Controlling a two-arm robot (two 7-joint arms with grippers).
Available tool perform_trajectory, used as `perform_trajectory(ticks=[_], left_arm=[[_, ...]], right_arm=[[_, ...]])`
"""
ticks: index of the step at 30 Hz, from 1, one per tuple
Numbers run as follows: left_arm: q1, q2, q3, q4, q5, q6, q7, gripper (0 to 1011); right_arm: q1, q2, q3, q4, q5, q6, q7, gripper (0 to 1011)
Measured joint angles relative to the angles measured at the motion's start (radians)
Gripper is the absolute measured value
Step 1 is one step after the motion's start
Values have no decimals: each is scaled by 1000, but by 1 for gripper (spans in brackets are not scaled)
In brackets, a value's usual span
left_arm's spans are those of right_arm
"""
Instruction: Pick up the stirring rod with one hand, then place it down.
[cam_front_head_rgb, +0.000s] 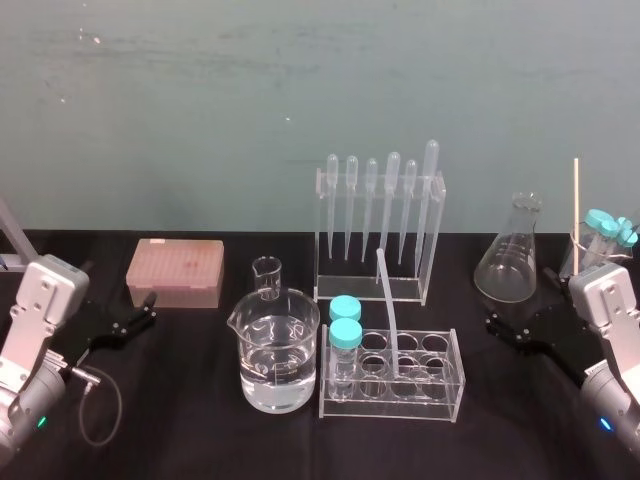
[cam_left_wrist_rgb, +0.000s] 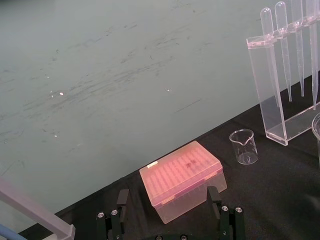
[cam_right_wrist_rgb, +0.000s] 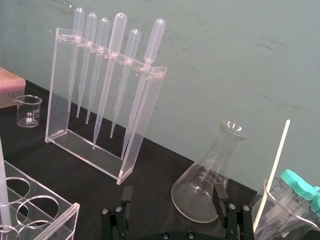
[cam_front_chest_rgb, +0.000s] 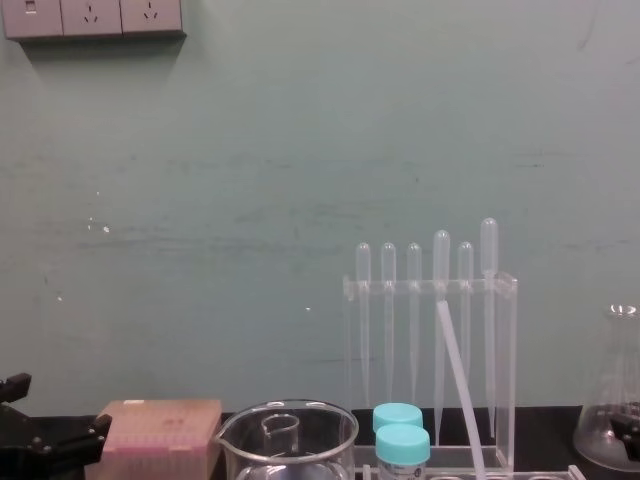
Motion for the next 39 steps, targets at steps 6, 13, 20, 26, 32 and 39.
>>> perform_trajectory(ticks=[6, 13, 20, 26, 32, 39], left_arm=[[0, 0, 0, 0, 0, 0, 0, 1000], [0, 0, 0, 0, 0, 0, 0, 1000], [0, 0, 0, 0, 0, 0, 0, 1000], [0, 0, 0, 0, 0, 0, 0, 1000], [0, 0, 0, 0, 0, 0, 0, 1000], [0, 0, 0, 0, 0, 0, 0, 1000]], right_arm=[[-4, 3, 18, -4, 23, 6, 37, 1004], [-28, 17, 104, -72, 264, 70, 254, 1004], [1, 53, 107, -121, 401, 142, 539, 1004], [67, 49, 49, -108, 361, 133, 647, 1004], [148, 10, -5, -44, 304, 120, 687, 1004], [225, -54, -45, 48, 250, 113, 685, 1004]])
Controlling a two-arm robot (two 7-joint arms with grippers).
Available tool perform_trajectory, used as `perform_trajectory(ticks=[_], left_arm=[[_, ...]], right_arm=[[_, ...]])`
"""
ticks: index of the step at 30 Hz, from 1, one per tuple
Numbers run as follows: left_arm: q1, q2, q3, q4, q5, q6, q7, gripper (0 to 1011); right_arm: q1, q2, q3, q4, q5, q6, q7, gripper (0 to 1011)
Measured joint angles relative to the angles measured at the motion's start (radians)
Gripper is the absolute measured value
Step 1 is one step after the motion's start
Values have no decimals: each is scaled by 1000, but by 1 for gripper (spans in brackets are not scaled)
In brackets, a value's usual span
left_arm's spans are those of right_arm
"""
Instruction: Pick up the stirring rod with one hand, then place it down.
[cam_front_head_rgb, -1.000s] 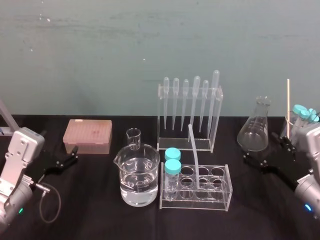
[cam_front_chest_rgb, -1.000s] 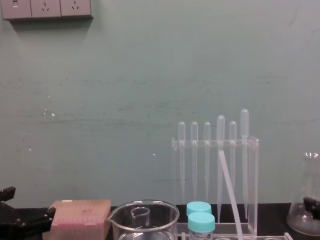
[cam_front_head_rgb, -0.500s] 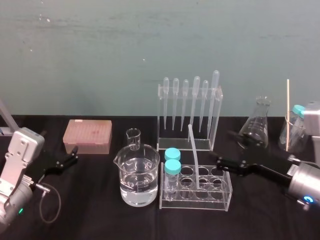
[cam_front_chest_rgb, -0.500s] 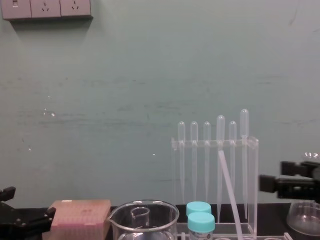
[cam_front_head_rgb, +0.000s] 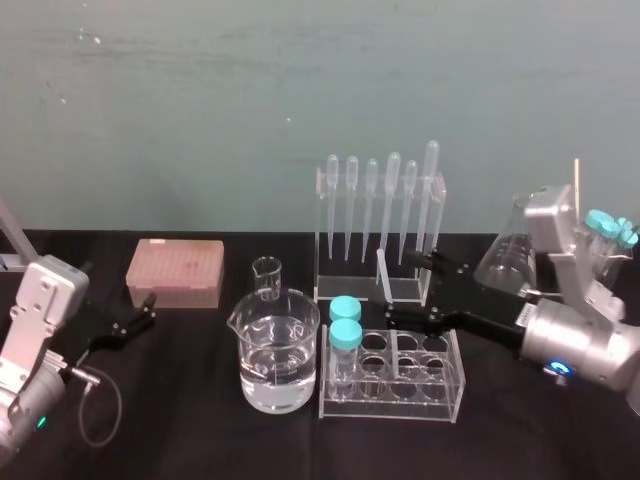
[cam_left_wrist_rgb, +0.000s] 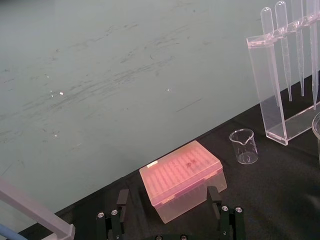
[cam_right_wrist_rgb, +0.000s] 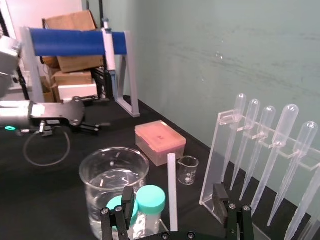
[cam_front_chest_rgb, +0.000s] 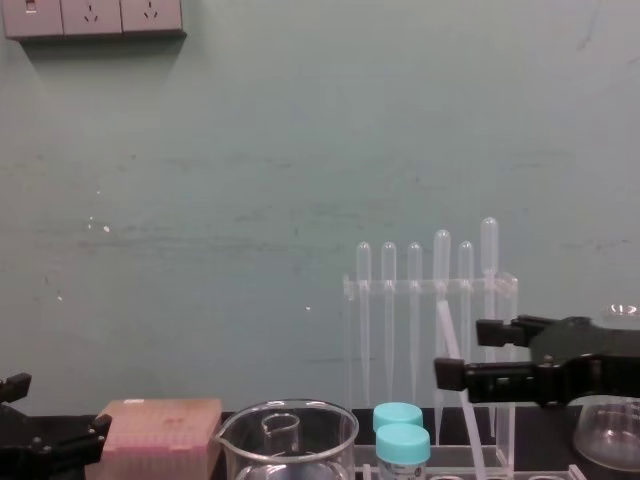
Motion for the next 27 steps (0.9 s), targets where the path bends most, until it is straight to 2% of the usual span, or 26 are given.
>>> perform_trajectory(ticks=[9, 15, 27], left_arm=[[0, 0, 0, 0, 0, 0, 0, 1000], [0, 0, 0, 0, 0, 0, 0, 1000], [0, 0, 0, 0, 0, 0, 0, 1000]], right_arm=[[40, -57, -22, 69, -19, 10, -2, 1004], [53, -73, -27, 89, -30, 12, -2, 1004], [58, -76, -31, 94, -39, 14, -7, 985]])
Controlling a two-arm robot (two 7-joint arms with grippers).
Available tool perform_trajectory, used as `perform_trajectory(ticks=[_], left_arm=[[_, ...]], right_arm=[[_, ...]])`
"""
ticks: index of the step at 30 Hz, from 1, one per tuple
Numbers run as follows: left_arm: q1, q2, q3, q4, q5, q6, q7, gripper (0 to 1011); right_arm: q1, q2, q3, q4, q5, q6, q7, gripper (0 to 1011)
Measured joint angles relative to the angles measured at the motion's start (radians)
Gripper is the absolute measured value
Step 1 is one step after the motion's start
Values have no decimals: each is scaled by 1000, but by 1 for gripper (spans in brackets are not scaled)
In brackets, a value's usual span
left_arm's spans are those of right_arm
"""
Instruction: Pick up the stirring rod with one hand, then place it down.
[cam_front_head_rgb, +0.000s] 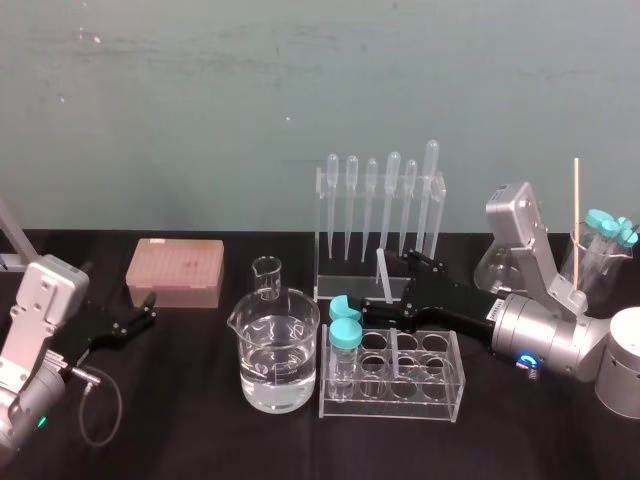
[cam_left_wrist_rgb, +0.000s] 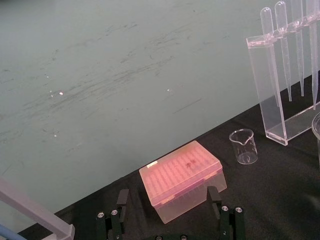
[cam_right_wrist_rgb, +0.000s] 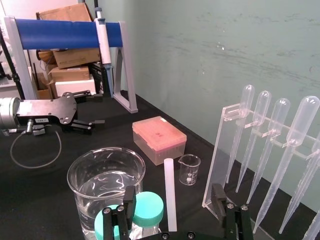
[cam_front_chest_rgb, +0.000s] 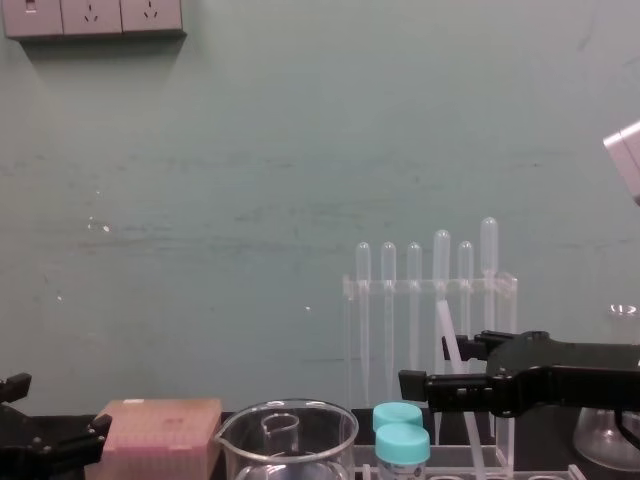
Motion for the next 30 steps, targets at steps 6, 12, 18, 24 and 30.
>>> perform_trajectory(ticks=[6, 12, 18, 24, 30], left_arm=[[0, 0, 0, 0, 0, 0, 0, 1000], [0, 0, 0, 0, 0, 0, 0, 1000], [0, 0, 0, 0, 0, 0, 0, 1000], [0, 0, 0, 0, 0, 0, 0, 1000], [0, 0, 0, 0, 0, 0, 0, 1000]], right_arm=[[0, 0, 1, 0, 3, 0, 0, 840], [-1, 0, 1, 0, 4, 0, 0, 656], [-1, 0, 2, 0, 4, 0, 1, 449], [-1, 0, 2, 0, 4, 0, 1, 287], [-1, 0, 2, 0, 5, 0, 1, 94]])
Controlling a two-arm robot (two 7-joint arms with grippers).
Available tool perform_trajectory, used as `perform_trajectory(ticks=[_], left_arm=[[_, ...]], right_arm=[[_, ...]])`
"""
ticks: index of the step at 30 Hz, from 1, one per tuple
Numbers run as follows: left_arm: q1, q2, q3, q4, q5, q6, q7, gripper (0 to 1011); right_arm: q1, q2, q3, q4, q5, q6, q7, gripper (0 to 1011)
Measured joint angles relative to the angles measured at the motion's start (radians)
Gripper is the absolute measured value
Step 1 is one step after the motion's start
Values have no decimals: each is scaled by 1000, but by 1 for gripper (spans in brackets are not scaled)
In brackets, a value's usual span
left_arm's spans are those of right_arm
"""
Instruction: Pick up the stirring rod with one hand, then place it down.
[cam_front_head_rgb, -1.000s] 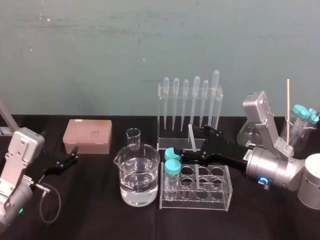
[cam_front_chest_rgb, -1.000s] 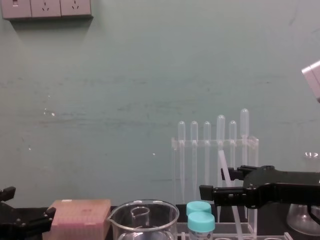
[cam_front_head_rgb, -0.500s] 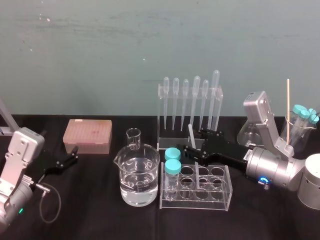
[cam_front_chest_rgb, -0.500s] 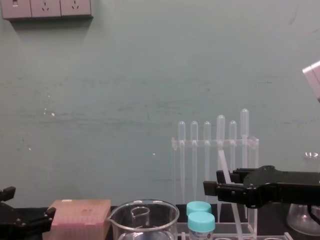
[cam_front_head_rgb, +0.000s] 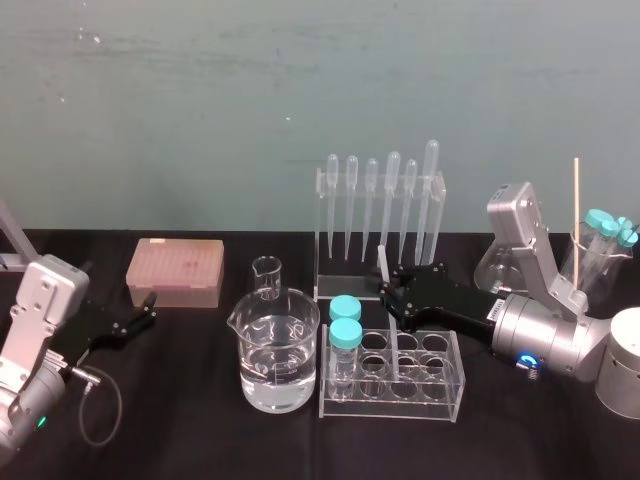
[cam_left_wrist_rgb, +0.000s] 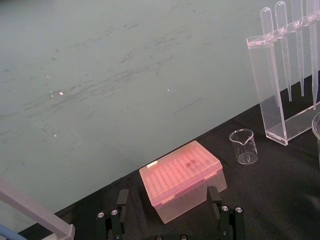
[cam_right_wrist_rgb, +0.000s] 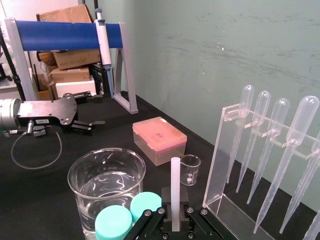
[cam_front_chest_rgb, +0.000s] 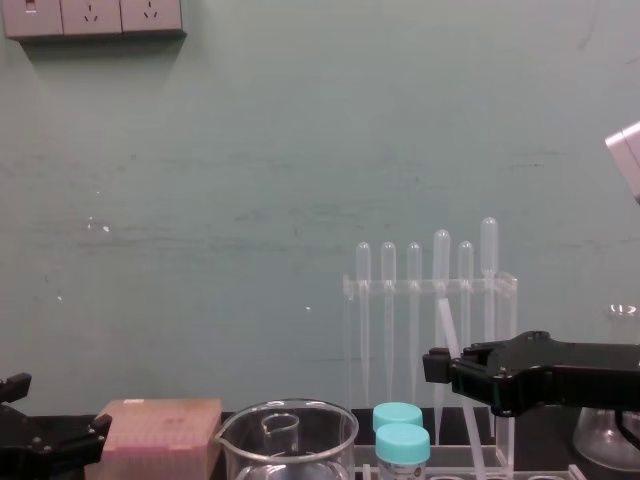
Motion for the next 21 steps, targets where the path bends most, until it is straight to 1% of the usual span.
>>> perform_trajectory(ticks=[1, 7, 12, 16, 21], left_arm=[[0, 0, 0, 0, 0, 0, 0, 1000], [0, 0, 0, 0, 0, 0, 0, 1000], [0, 0, 0, 0, 0, 0, 0, 1000], [0, 0, 0, 0, 0, 0, 0, 1000], [0, 0, 0, 0, 0, 0, 0, 1000]], right_arm=[[0, 0, 0, 0, 0, 0, 0, 73], [0, 0, 0, 0, 0, 0, 0, 66], [-13, -2, 12, -8, -1, -31, -5, 66], [-27, 2, 24, -25, -8, -51, -17, 66], [-45, 23, 51, -79, -15, -66, -29, 66]])
